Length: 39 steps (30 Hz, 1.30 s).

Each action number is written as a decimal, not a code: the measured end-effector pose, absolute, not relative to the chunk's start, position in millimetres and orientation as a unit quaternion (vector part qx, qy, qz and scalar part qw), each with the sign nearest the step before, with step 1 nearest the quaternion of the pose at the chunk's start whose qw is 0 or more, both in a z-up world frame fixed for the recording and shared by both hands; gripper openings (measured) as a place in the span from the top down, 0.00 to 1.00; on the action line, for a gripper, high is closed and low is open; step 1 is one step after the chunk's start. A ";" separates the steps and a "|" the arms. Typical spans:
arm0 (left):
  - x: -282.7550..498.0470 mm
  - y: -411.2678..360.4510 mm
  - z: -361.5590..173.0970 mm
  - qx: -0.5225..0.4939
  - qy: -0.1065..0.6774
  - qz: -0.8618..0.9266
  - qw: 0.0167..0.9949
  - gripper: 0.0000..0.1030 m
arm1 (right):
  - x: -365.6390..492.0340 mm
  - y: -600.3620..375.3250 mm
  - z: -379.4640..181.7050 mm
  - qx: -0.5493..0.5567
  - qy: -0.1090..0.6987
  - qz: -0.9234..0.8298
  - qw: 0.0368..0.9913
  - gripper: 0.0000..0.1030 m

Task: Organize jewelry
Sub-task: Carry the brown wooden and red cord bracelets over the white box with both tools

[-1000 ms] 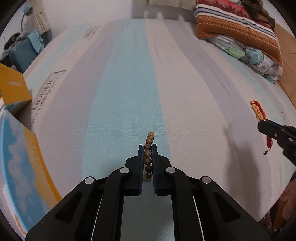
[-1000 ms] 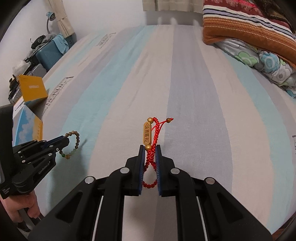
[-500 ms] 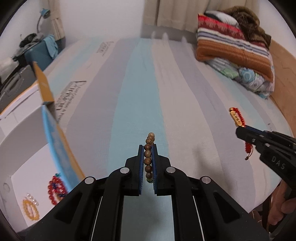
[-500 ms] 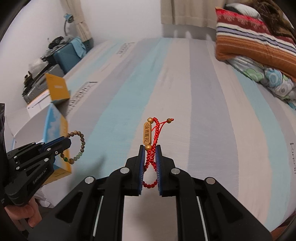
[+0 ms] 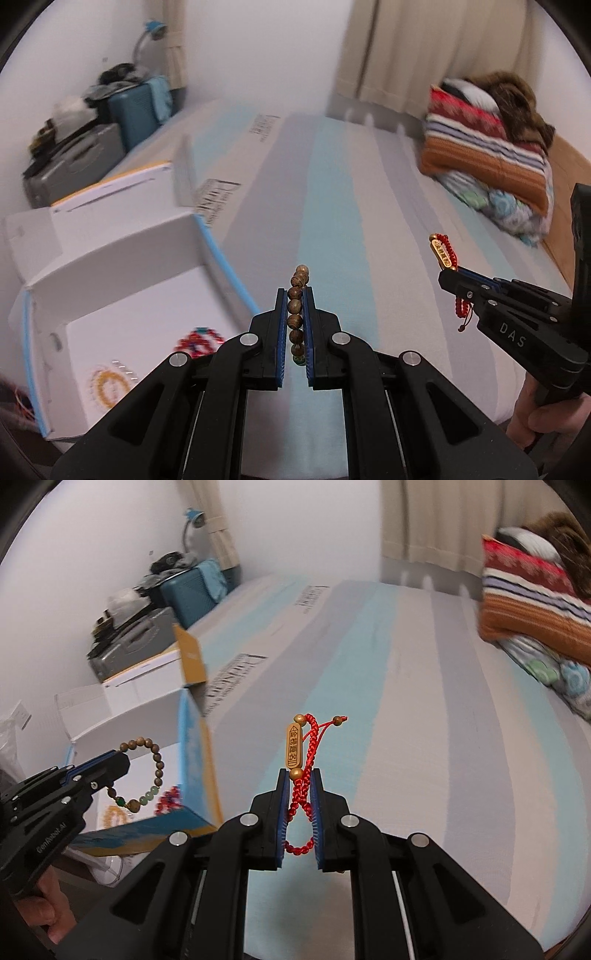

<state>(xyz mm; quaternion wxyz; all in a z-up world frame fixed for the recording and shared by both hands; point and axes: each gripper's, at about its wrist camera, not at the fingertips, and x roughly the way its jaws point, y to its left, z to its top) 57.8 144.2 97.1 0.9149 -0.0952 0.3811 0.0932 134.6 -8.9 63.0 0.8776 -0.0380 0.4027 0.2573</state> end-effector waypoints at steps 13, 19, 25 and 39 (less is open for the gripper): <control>-8.0 253.5 99.7 -0.137 0.377 0.182 0.898 0.93 | 99.6 109.4 81.8 -0.081 0.387 0.339 0.854 0.90; -31.9 295.8 74.3 -0.161 0.392 0.213 0.881 0.93 | 85.7 159.8 64.1 -0.103 0.400 0.367 0.833 0.90; -43.5 324.9 45.5 -0.179 0.412 0.229 0.863 0.93 | 80.9 200.6 30.8 -0.127 0.432 0.379 0.808 0.90; -35.2 348.2 -16.8 -0.226 0.472 0.228 0.821 0.93 | 91.4 244.7 -38.0 -0.187 0.499 0.357 0.767 0.90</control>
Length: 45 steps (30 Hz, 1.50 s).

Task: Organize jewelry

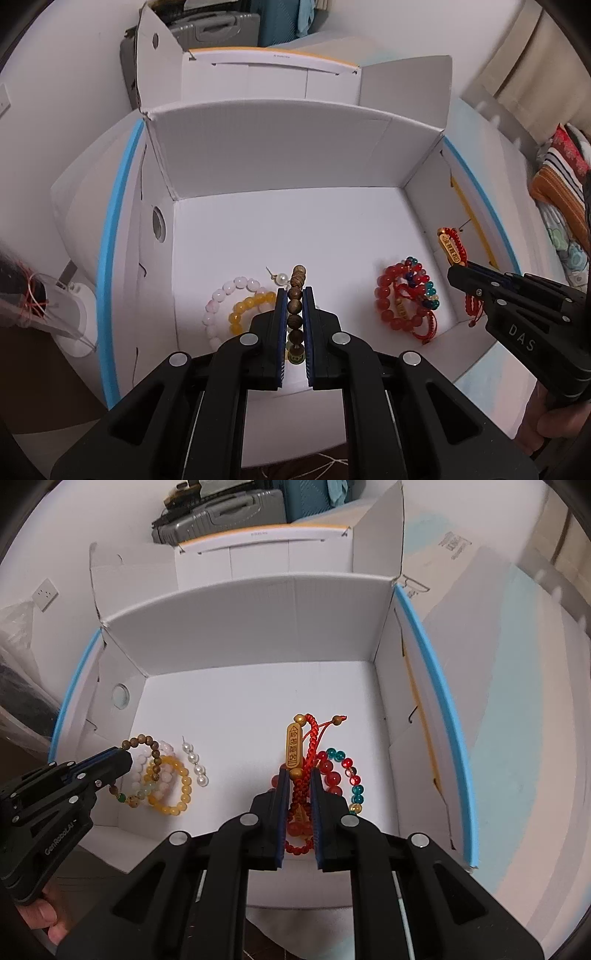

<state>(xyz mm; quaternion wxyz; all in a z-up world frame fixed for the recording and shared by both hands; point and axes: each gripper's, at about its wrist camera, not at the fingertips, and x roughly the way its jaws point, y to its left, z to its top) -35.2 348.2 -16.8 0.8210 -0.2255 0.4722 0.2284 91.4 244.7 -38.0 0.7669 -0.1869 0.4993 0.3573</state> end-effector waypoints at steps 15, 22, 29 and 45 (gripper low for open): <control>-44.6 338.6 2.8 -0.208 0.452 0.256 0.829 0.55 | 90.2 235.8 -20.5 -0.157 0.489 0.356 0.780 0.41; -72.2 323.8 29.2 -0.208 0.412 0.271 0.845 0.21 | 76.0 206.2 6.8 -0.144 0.452 0.361 0.803 0.24; -105.4 301.8 42.0 -0.200 0.375 0.285 0.859 0.06 | 49.7 170.4 29.2 -0.139 0.406 0.360 0.828 0.12; -134.7 279.5 29.5 -0.190 0.376 0.286 0.860 0.06 | 12.6 146.2 15.3 -0.139 0.390 0.360 0.836 0.07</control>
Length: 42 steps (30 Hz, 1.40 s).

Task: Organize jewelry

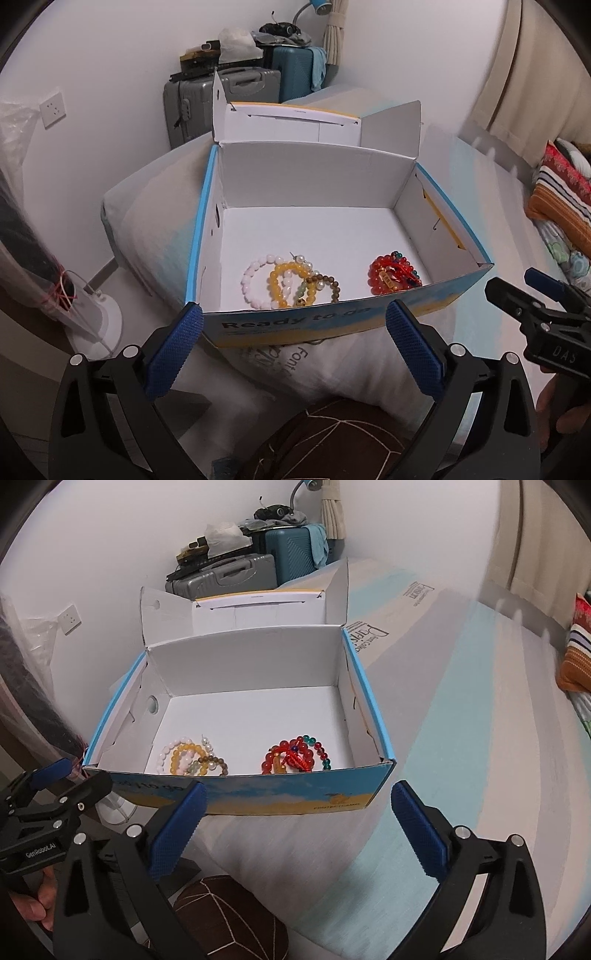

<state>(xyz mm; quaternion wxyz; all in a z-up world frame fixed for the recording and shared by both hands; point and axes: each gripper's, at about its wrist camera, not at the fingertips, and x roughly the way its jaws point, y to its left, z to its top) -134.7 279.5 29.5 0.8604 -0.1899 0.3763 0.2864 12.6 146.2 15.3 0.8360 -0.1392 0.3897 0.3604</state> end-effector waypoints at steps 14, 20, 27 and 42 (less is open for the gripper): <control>-132.8 279.4 31.2 -0.185 0.372 0.289 0.862 0.06 | 15.0 144.7 13.1 -0.134 0.395 0.358 0.836 0.07; -130.6 279.0 32.3 -0.185 0.370 0.290 0.863 0.06 | 16.3 143.5 12.6 -0.135 0.395 0.356 0.836 0.07; -130.1 279.8 32.1 -0.184 0.368 0.297 0.862 0.06 | 17.2 142.6 10.3 -0.134 0.396 0.355 0.836 0.07; -125.7 276.5 32.8 -0.185 0.381 0.281 0.861 0.06 | 18.5 141.5 10.5 -0.134 0.396 0.354 0.836 0.07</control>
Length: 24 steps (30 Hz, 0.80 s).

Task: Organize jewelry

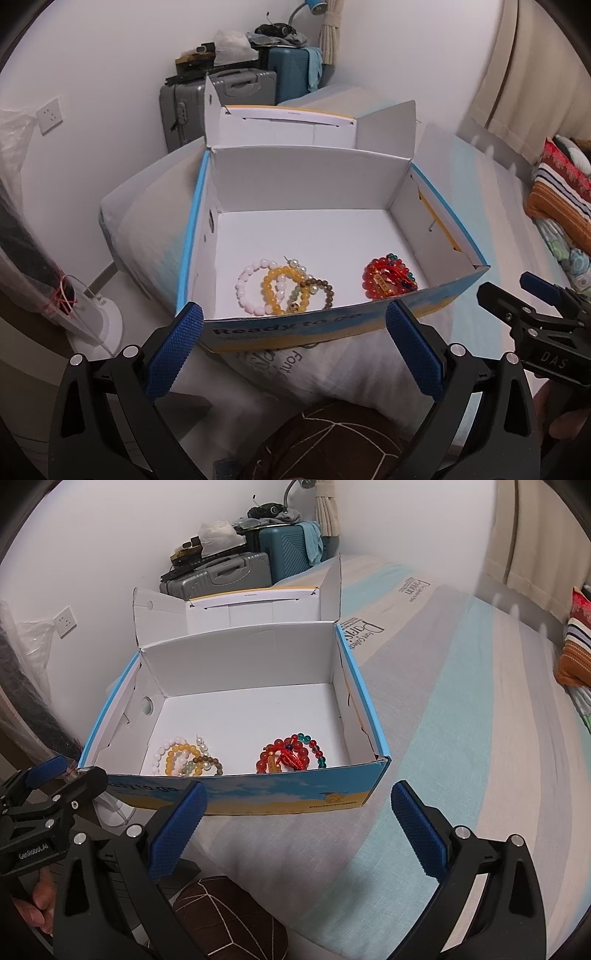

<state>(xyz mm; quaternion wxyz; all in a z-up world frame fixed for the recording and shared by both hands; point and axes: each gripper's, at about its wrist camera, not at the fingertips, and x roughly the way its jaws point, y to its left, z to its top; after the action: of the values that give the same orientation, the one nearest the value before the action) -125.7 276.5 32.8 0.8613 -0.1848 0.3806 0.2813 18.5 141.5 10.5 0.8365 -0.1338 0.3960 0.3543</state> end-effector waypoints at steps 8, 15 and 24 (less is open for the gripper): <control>-123.2 270.7 31.7 -0.178 0.383 0.280 0.862 0.06 | 19.5 141.8 9.1 -0.133 0.398 0.353 0.836 0.07; -124.0 271.3 31.6 -0.181 0.381 0.285 0.861 0.06 | 19.8 143.7 9.2 -0.131 0.398 0.352 0.837 0.07; -122.0 268.2 30.4 -0.175 0.386 0.285 0.860 0.05 | 20.0 141.4 8.8 -0.131 0.399 0.351 0.837 0.07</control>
<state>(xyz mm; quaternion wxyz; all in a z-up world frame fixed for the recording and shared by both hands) -122.0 268.2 30.4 0.8597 -0.1754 0.3859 0.2851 20.0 141.4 8.8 0.8367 -0.1312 0.3991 0.3514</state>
